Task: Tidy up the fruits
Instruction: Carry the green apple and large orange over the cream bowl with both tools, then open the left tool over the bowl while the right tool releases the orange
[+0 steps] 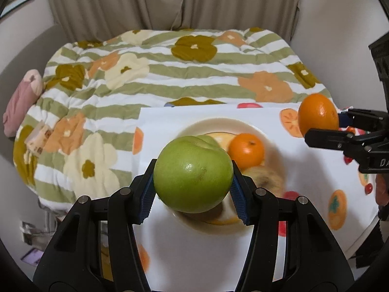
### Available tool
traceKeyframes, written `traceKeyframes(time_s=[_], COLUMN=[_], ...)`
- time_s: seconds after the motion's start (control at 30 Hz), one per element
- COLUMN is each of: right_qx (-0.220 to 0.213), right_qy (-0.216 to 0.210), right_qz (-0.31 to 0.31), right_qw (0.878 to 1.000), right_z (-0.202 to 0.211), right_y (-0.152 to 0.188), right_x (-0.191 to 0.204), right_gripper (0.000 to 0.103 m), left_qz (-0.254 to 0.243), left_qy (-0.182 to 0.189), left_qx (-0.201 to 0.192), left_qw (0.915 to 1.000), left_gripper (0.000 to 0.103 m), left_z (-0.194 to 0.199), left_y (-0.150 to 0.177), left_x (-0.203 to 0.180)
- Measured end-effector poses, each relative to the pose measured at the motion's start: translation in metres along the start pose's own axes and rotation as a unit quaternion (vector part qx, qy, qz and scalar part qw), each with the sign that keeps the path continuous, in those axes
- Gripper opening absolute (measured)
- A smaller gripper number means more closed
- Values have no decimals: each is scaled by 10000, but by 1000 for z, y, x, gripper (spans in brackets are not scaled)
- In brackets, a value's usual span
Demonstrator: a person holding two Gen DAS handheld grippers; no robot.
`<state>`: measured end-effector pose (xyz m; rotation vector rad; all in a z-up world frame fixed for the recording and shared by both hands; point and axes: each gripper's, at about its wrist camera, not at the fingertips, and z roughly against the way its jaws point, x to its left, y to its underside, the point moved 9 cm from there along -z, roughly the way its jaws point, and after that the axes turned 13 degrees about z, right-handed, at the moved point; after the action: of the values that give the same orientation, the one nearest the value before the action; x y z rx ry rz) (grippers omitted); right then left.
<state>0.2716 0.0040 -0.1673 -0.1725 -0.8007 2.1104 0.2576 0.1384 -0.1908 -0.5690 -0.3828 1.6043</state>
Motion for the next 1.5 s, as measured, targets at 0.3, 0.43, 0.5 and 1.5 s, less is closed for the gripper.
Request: traceKeyframes(time_s=[0.3, 0.43, 0.5, 1.5], right_qx=[88, 145, 169, 573], right_qy=[-29, -38, -46, -173], right_qz=[-150, -242, -288, -394], right_qw=[9998, 9996, 9994, 9974], right_z=[-50, -64, -70, -120], right_y=[-30, -34, -35, -32], right_x=[0, -1, -2, -2], right_gripper=[55, 55, 55, 55], left_qz=[-129, -262, -340, -587], left_qy=[135, 188, 223, 373], left_qx=[440, 607, 651, 252], left_qw=[9989, 9976, 9971, 9973], left_gripper=[59, 59, 59, 103], left_z=[-57, -73, -77, -43], left_y=[-6, -3, -1, 1], left_x=[23, 24, 23, 30])
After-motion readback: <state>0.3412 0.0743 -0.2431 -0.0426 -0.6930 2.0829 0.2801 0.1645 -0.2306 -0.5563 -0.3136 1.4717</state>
